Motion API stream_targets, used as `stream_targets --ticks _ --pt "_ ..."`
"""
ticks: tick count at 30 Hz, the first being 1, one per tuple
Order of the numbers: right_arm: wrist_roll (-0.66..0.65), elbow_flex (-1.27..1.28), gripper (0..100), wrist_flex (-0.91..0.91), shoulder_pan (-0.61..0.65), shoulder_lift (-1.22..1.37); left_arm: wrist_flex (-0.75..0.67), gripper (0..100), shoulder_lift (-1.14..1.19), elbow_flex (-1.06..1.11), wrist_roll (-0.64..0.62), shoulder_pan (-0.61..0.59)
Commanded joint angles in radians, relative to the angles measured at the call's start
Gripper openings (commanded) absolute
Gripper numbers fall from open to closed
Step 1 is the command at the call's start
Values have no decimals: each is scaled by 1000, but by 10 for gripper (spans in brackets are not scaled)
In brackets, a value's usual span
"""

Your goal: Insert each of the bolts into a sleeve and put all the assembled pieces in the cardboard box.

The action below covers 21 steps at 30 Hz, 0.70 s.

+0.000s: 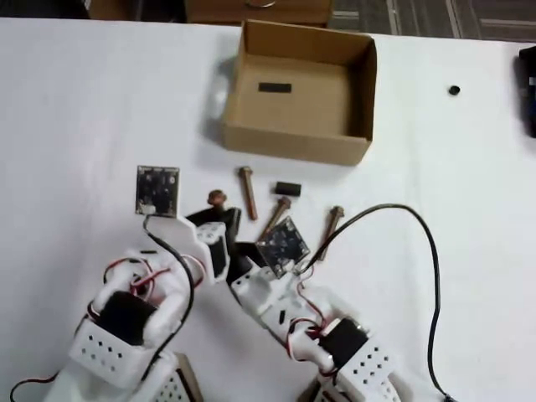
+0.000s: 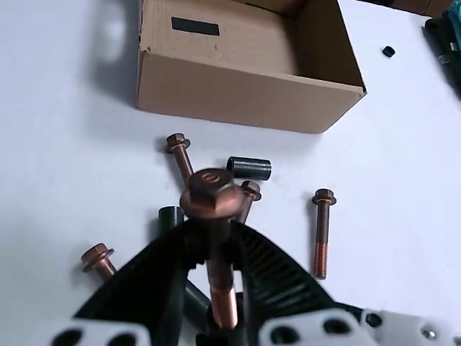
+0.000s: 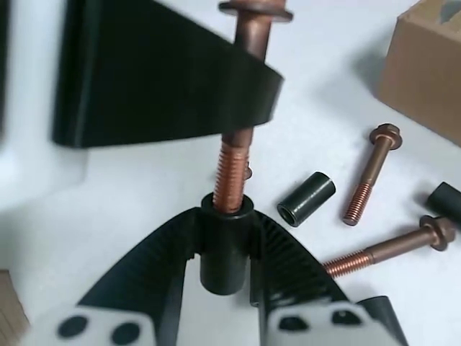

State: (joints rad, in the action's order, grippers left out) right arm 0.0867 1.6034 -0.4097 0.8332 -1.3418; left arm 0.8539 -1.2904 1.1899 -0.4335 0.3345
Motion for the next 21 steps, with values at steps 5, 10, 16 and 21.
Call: stream_targets --ticks 5,10,16,21 --pt "-6 -11 19 22 -5 -16 26 178 -15 -12 31 -11" --pt "-6 -11 19 28 -5 -16 54 218 -15 -12 31 -11" --pt "-6 -11 19 35 -5 -16 54 221 -15 -12 32 -11" --pt "-6 -12 19 36 -5 -16 49 219 -15 -12 34 3"
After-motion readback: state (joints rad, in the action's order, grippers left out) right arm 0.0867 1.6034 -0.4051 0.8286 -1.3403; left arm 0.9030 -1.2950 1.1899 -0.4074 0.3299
